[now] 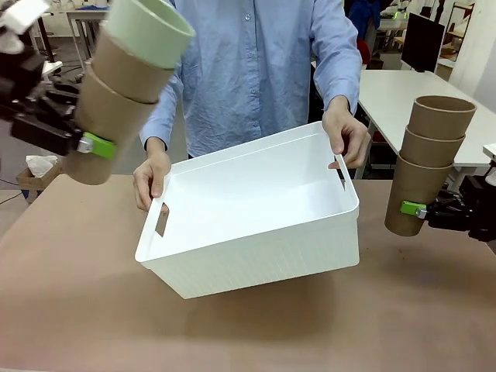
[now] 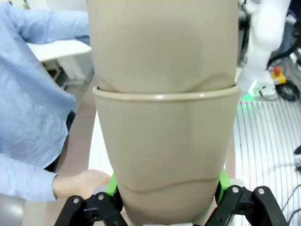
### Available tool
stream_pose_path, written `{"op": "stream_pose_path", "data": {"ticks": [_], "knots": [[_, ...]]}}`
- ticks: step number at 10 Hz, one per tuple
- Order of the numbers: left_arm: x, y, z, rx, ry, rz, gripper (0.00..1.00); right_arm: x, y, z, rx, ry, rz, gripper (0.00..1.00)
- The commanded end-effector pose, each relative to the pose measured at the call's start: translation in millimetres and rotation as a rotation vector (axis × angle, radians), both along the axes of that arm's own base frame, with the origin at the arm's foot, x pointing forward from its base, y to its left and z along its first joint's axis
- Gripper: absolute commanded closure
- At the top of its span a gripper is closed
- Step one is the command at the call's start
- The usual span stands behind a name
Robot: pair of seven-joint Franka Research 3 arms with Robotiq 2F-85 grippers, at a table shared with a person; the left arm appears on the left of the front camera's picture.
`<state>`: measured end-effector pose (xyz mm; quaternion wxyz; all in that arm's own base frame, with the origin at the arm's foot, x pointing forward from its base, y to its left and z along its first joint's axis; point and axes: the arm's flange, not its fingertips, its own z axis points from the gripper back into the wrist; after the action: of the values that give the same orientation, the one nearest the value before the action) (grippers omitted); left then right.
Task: Stack the cups and store them in the basket.
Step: Place the stack of Reusable plastic cups into the Pantry Basket.
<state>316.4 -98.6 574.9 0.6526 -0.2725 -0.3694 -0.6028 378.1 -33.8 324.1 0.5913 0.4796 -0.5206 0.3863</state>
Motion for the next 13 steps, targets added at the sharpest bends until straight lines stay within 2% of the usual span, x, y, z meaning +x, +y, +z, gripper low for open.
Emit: {"op": "stream_pose_path", "data": {"ticks": [1,3,6,13], "knots": [[19.5,-33.1,-1.1,0.125,0.022,0.028,0.15,2.2,2.9,5.9,0.005,-0.009,-0.008,0.16],[27.5,-77.2,-10.4,0.202,0.008,0.038,0.15,2.2,2.9,5.9,0.005,-0.009,-0.008,0.16],[45.3,-126.7,-43.8,0.263,0.029,0.07,0.15,2.2,2.9,5.9,0.005,-0.009,-0.008,0.16],[66.8,-177.6,-122.8,0.353,0.089,0.074,0.15,2.2,2.9,5.9,0.005,-0.009,-0.008,0.16]]}}
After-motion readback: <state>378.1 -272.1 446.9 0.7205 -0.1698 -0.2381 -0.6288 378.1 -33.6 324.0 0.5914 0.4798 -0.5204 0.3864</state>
